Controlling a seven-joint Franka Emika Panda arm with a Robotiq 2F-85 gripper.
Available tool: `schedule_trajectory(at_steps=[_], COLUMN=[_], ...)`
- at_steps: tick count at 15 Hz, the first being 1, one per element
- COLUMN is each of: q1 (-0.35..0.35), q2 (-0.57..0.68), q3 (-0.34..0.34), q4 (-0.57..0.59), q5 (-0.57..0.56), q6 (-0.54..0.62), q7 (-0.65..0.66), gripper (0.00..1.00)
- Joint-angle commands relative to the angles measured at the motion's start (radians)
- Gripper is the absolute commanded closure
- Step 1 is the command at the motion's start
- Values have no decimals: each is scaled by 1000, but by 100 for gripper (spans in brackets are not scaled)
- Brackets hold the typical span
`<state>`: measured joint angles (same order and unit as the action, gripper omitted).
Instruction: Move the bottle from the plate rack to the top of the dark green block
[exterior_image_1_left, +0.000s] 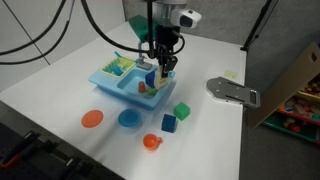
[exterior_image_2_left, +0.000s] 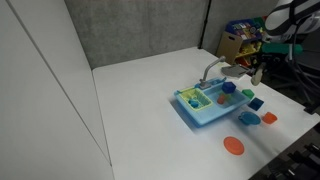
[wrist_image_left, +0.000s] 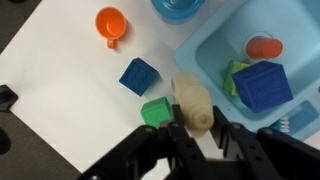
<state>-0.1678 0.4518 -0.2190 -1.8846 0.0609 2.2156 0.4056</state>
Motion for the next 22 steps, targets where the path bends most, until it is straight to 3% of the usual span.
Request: schedule_trajectory(at_steps=[1,10,22], q1=[-6,-42,-118], q2=[15,115,309], q3=[-2,-5,-13], q4=[19,106,298], q5=[14,63,133], q6=[2,64,47], q7=[-8,-8,-1], gripper=[92,91,91])
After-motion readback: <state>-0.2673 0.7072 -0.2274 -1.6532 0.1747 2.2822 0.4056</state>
